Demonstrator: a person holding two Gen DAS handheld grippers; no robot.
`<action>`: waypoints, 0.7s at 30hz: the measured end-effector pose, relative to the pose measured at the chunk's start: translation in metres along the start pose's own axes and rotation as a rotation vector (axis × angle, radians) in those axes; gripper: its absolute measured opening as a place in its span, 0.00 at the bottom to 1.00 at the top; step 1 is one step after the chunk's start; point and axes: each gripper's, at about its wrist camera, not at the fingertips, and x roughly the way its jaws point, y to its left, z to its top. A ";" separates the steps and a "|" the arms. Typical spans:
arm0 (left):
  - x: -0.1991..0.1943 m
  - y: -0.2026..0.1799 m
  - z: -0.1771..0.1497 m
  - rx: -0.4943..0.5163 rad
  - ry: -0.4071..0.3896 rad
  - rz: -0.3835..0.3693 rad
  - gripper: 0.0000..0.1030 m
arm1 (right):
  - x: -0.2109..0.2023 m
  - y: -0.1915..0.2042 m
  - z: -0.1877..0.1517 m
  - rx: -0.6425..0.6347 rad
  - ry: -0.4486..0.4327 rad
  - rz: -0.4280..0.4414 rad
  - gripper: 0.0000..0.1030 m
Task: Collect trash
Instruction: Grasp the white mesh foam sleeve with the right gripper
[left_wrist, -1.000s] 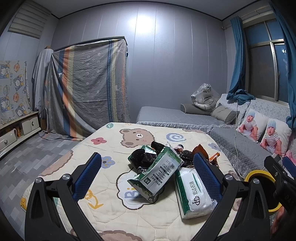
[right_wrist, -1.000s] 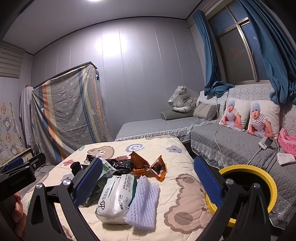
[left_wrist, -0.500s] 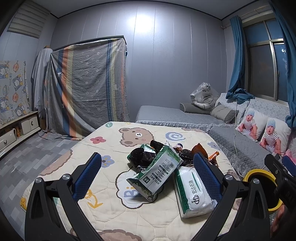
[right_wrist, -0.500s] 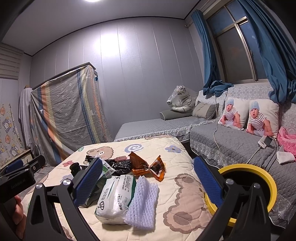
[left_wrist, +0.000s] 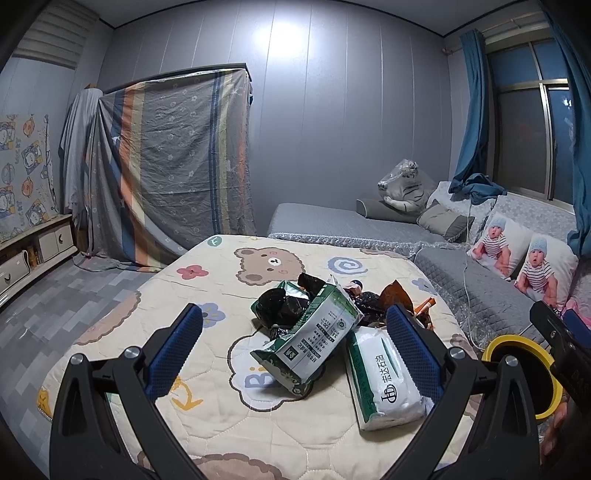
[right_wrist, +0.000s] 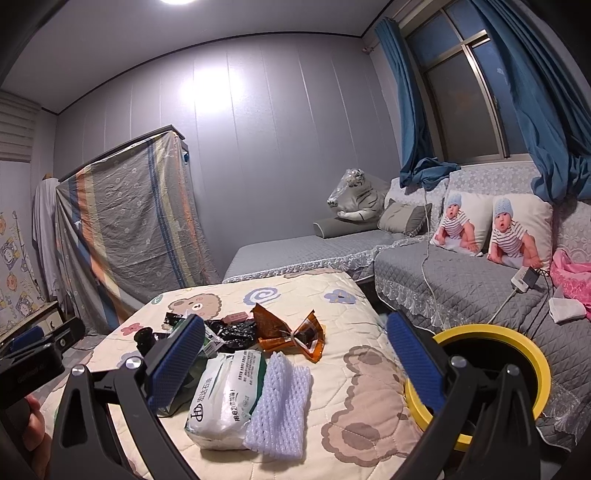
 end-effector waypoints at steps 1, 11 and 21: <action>0.000 0.001 0.001 -0.001 0.002 -0.004 0.93 | 0.001 0.000 0.001 0.001 0.003 -0.007 0.93; 0.005 0.005 -0.006 -0.013 0.077 -0.149 0.93 | 0.064 -0.026 0.007 0.043 0.225 0.061 0.93; 0.037 -0.004 -0.019 0.119 0.129 -0.267 0.93 | 0.167 -0.015 -0.019 0.050 0.677 0.207 0.93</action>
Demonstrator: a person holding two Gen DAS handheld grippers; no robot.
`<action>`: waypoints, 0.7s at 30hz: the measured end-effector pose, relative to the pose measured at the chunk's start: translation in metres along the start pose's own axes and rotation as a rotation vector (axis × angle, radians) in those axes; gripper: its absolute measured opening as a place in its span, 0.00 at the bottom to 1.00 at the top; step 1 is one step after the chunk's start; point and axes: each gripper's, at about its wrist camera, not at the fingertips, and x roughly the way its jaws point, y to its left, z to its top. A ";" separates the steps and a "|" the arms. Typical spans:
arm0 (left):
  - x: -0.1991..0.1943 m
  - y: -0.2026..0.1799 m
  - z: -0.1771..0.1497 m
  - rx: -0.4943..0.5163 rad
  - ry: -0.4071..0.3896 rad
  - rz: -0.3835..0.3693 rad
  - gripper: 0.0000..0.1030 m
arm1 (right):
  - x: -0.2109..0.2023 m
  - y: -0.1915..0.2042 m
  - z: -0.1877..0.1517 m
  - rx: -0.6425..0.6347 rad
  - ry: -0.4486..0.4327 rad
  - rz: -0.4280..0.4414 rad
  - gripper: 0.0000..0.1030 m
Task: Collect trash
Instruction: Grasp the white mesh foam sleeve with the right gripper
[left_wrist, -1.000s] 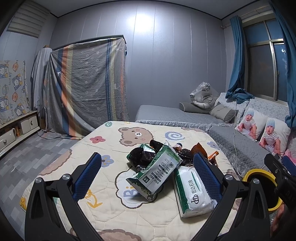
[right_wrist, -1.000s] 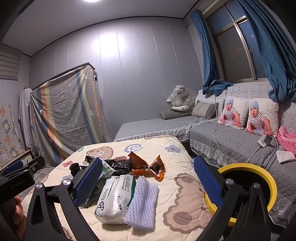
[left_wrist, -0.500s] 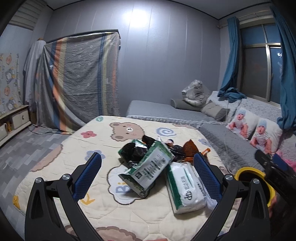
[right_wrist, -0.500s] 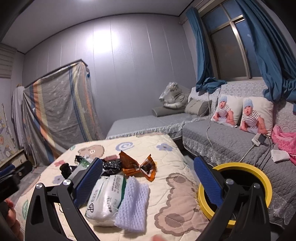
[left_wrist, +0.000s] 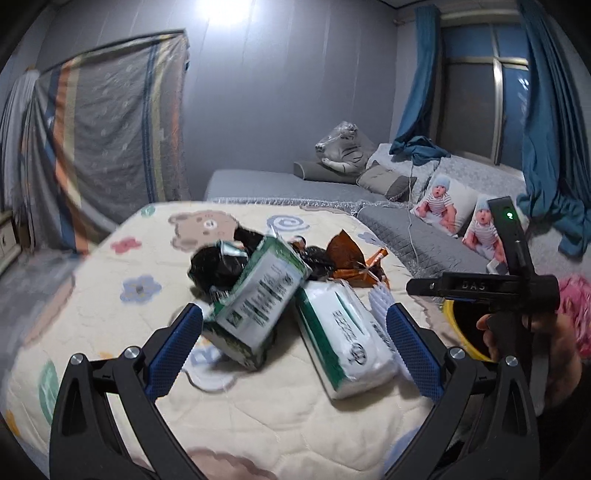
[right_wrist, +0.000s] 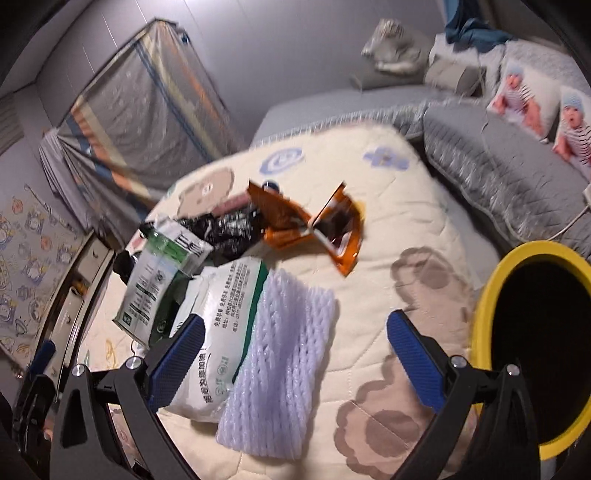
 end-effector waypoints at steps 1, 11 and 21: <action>0.003 0.002 0.003 0.056 -0.010 -0.009 0.93 | 0.005 0.002 0.001 -0.010 0.023 -0.001 0.93; 0.051 0.069 0.005 0.088 0.089 -0.086 0.93 | 0.046 -0.014 0.011 0.042 0.147 0.016 0.90; 0.069 0.021 -0.007 0.180 0.230 -0.266 0.93 | 0.067 -0.022 0.008 0.078 0.191 0.059 0.34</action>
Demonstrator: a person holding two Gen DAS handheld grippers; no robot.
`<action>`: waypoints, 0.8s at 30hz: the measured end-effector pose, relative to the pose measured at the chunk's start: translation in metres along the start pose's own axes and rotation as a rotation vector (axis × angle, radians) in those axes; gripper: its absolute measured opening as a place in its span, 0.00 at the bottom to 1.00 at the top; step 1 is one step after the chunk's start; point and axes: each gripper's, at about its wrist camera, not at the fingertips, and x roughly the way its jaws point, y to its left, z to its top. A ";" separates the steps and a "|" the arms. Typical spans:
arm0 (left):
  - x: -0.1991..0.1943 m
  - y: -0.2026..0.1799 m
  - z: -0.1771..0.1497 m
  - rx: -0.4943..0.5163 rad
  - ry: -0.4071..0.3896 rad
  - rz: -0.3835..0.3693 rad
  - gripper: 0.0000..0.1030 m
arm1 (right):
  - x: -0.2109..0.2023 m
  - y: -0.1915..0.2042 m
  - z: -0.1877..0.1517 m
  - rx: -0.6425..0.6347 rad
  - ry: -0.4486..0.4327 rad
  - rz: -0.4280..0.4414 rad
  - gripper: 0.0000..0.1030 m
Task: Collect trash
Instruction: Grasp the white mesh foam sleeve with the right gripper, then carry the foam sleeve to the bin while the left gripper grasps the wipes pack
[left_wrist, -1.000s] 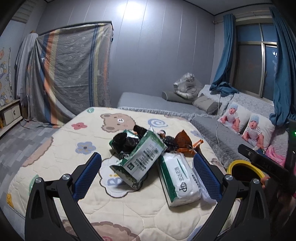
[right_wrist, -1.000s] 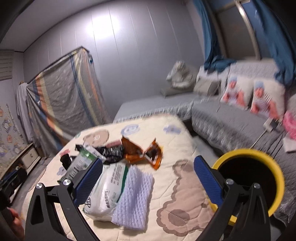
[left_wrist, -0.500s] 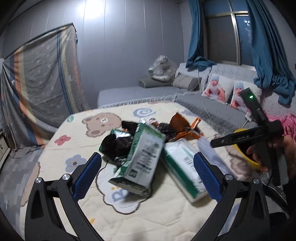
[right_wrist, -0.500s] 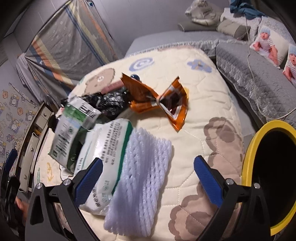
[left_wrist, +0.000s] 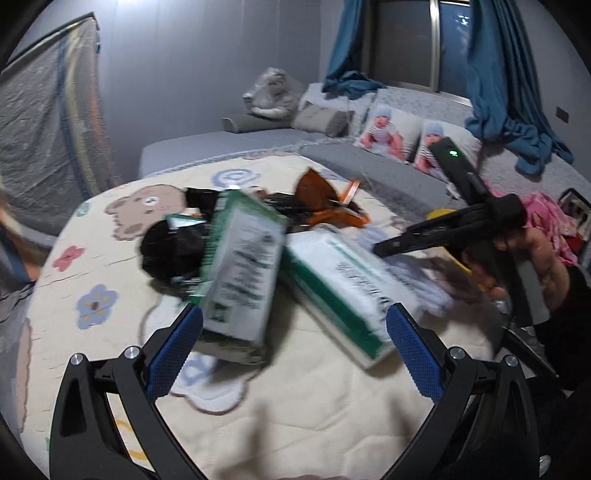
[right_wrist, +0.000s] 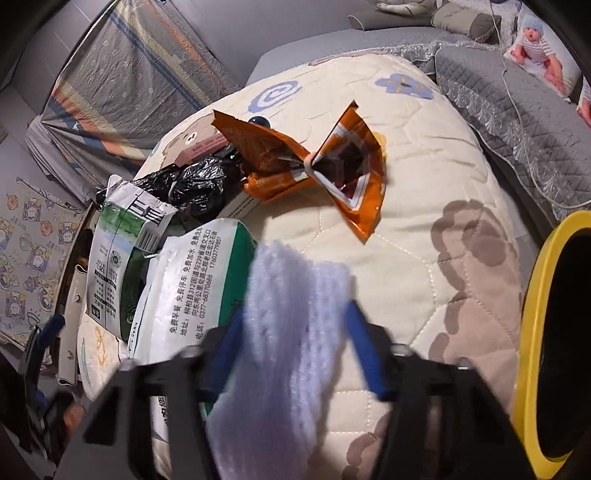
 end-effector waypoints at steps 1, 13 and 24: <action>0.004 -0.007 0.002 -0.001 0.013 -0.012 0.93 | -0.001 0.000 -0.001 -0.004 -0.005 0.010 0.28; 0.065 -0.048 0.025 -0.072 0.199 0.012 0.93 | -0.097 -0.030 -0.025 0.018 -0.288 0.174 0.14; 0.124 -0.051 0.028 -0.090 0.322 0.159 0.92 | -0.136 -0.057 -0.055 0.040 -0.349 0.222 0.14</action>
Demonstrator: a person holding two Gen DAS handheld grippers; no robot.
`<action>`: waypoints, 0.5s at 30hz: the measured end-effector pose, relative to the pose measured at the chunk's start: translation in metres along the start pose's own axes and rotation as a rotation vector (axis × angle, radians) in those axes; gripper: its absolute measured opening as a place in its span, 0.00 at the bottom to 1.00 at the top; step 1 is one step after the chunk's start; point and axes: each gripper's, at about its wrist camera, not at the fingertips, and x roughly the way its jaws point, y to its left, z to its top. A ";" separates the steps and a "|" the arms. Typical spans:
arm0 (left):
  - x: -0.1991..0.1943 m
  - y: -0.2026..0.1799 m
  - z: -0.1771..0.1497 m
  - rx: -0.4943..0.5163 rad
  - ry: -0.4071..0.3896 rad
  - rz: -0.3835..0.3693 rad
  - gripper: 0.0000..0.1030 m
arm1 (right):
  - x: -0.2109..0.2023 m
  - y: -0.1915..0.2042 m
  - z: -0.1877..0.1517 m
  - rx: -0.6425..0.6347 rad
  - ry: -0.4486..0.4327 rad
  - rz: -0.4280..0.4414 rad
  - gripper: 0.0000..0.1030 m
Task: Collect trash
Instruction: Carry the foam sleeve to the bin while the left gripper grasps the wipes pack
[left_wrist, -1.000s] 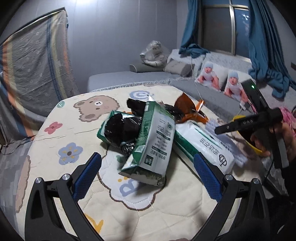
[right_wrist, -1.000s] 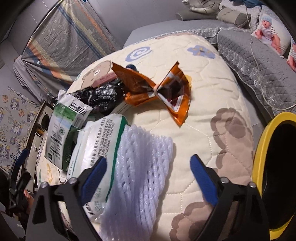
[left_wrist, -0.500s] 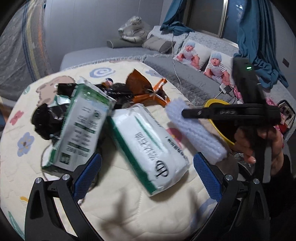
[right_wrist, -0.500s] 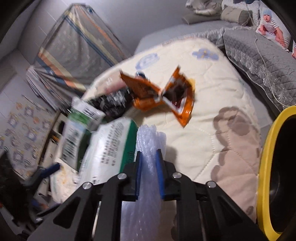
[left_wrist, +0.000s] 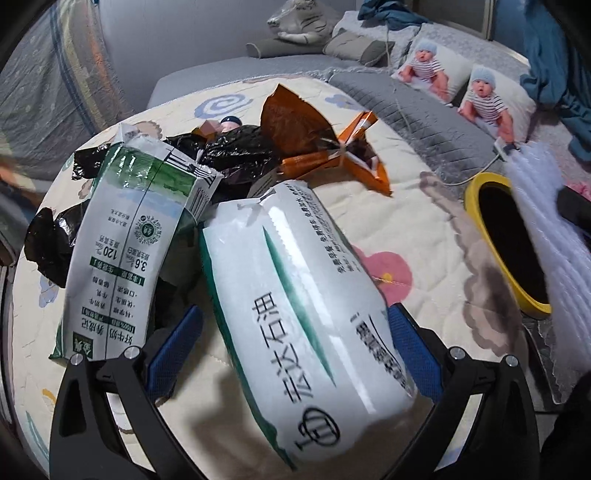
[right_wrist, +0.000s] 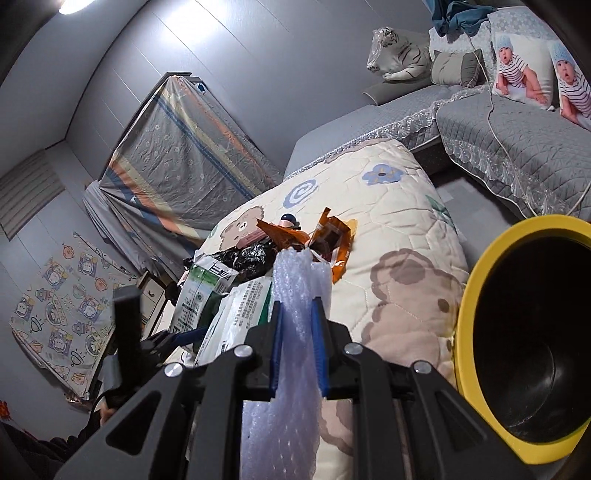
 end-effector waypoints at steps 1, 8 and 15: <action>0.003 0.000 0.000 -0.001 0.006 0.002 0.92 | -0.001 -0.001 -0.001 0.003 -0.001 -0.001 0.14; 0.018 0.001 0.003 -0.016 0.035 -0.009 0.74 | -0.001 -0.004 -0.007 0.019 -0.002 -0.001 0.14; -0.003 0.016 -0.004 -0.038 -0.019 -0.063 0.43 | 0.000 0.001 -0.005 0.016 0.008 0.007 0.14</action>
